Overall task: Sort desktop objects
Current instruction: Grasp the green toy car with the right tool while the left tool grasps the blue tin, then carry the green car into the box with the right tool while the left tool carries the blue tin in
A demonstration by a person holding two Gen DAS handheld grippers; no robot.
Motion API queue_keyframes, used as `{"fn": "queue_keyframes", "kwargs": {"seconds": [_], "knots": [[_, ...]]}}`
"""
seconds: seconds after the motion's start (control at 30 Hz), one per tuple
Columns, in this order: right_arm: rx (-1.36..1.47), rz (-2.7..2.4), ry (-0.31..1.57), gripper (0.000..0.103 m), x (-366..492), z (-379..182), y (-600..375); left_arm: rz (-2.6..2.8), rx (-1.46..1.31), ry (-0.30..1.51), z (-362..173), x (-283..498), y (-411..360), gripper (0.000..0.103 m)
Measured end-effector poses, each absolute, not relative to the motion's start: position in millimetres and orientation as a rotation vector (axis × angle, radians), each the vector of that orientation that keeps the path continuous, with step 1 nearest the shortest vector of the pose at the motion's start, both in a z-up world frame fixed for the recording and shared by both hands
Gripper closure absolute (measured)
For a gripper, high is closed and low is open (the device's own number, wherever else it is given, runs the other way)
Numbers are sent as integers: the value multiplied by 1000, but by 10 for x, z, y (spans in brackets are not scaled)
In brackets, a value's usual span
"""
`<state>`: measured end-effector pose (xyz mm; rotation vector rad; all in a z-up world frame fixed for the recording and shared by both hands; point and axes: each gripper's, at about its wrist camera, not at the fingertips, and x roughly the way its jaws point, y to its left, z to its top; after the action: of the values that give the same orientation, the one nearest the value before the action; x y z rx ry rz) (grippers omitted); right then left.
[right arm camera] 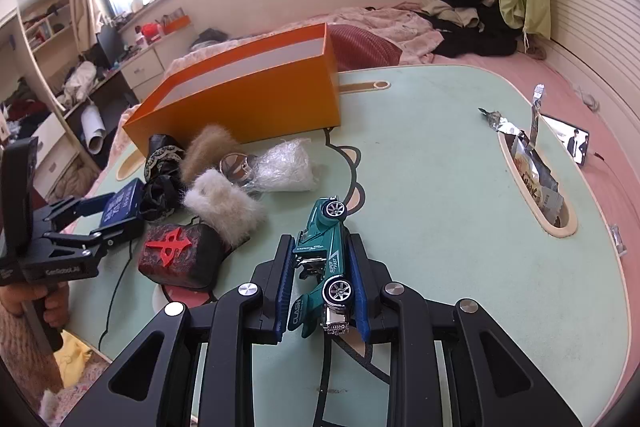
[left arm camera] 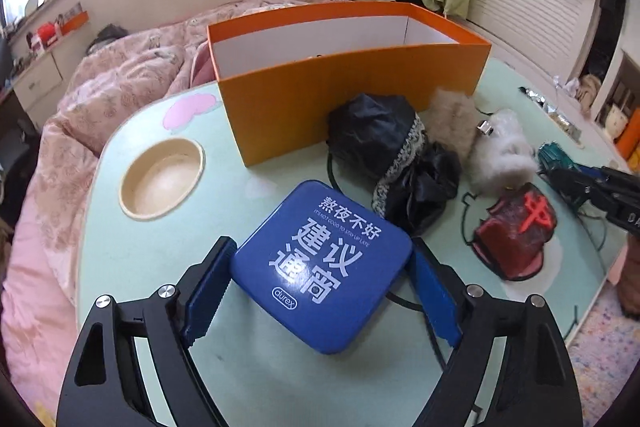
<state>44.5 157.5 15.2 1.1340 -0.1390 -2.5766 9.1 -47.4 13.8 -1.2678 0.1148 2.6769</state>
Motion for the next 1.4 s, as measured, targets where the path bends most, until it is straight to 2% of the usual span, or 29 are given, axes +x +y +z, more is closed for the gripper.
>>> {"fn": "queue_keyframes", "kwargs": {"seconds": [0.13, 0.33, 0.6, 0.9, 1.2, 1.23, 1.27, 1.3, 1.37, 1.4], "knots": [[1132, -2577, -132, 79, 452, 154, 1573, 2714, -1227, 130, 150, 287, -399, 18], [1077, -2590, -97, 79, 495, 251, 1548, 2739, -1117, -39, 373, 546, -419, 18], [953, -2646, -26, 79, 465, 532, 1389, 2760, -974, -58, 793, 446, -373, 18], [853, -2640, 76, 79, -122, 937, 1051, 2753, -963, -90, 1058, -325, -264, 18], [948, -2600, 194, 78, -906, 844, 632, 2867, -1093, -109, 941, -1113, -289, 18], [959, -2601, 204, 76, -969, 814, 596, 2875, -1106, -107, 921, -1147, -289, 18], [964, -2615, 213, 66, -1009, 797, 574, 2873, -1115, -104, 894, -1170, -295, 17], [971, -2629, 227, 52, -1030, 796, 565, 2870, -1114, -109, 877, -1167, -304, 17], [965, -2663, 263, 31, -1015, 805, 561, 2861, -1096, -152, 858, -1115, -351, 17], [945, -2681, 274, 30, -978, 819, 564, 2856, -1085, -163, 858, -1079, -365, 17]]}}
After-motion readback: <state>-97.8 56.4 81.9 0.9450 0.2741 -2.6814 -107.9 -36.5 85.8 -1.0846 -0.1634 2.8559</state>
